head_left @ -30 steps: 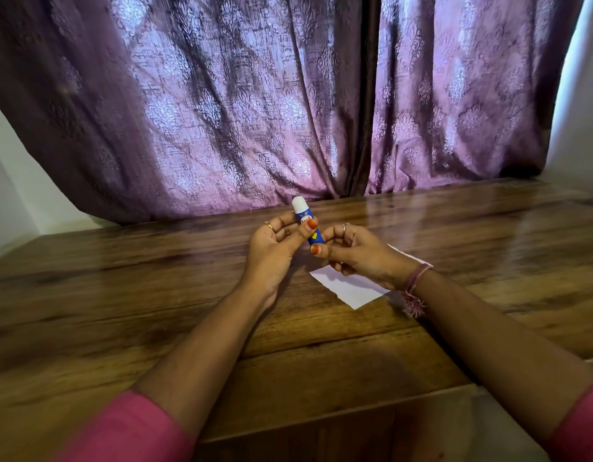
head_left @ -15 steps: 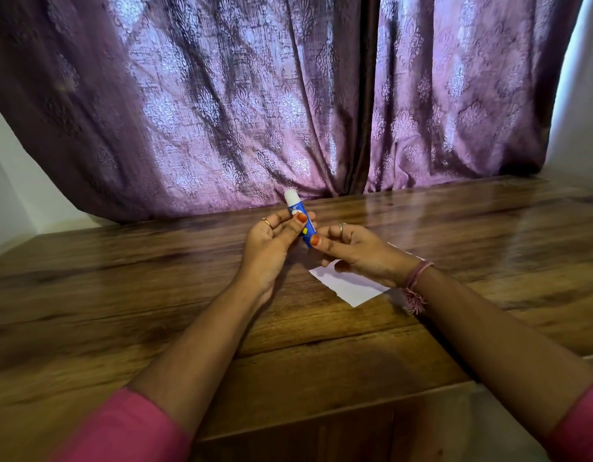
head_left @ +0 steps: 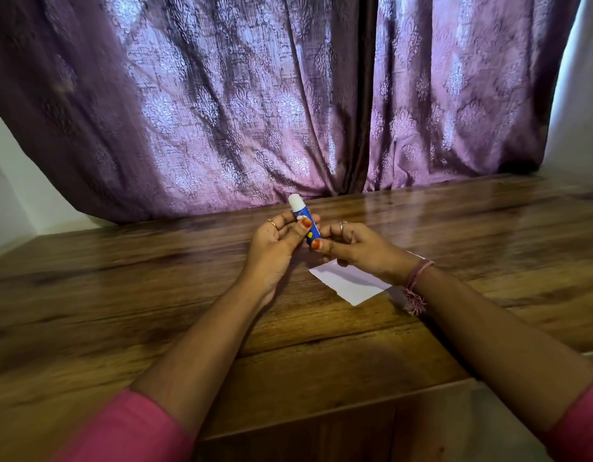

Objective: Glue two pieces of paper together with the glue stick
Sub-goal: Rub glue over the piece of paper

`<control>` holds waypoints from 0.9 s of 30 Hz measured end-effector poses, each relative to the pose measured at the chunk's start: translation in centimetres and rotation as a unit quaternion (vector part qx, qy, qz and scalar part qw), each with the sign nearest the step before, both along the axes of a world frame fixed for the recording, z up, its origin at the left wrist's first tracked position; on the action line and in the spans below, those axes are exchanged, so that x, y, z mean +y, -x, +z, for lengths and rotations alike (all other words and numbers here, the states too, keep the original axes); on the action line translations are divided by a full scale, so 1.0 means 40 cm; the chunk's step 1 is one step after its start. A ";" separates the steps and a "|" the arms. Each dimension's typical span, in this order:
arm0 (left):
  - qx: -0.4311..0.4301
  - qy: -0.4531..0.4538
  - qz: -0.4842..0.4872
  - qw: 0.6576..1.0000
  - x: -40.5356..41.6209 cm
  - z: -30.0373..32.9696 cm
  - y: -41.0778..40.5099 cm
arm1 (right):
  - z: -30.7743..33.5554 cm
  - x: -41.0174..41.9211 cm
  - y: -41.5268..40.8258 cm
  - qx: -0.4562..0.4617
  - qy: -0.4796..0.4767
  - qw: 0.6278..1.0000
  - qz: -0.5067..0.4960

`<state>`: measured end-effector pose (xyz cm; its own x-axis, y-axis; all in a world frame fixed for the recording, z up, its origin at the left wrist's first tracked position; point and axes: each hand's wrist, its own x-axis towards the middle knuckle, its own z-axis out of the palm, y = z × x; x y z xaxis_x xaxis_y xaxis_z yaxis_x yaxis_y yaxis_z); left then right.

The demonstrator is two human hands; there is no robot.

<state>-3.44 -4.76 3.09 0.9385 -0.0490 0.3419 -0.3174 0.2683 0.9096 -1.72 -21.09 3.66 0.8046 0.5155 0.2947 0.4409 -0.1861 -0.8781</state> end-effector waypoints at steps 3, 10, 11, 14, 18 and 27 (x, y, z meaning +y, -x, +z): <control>0.001 -0.001 -0.002 1.000 0.000 0.000 0.001 | -0.001 0.001 0.005 0.001 0.009 1.000 0.003; 0.011 0.008 0.003 1.000 0.005 0.012 0.011 | 0.005 -0.001 0.014 0.068 -0.055 0.996 0.026; 0.010 0.010 0.001 1.000 0.006 0.014 0.014 | 0.008 -0.001 0.015 0.090 -0.094 0.991 0.034; 0.009 0.006 -0.003 1.000 0.005 0.017 0.022 | 0.016 -0.002 0.017 0.152 -0.184 0.969 0.063; 0.001 0.001 -0.019 1.000 0.002 0.021 0.028 | 0.014 -0.001 0.011 0.185 -0.222 0.956 0.058; 0.001 -0.080 0.047 0.996 0.010 0.033 0.010 | 0.029 -0.023 0.001 0.199 -0.348 0.916 0.009</control>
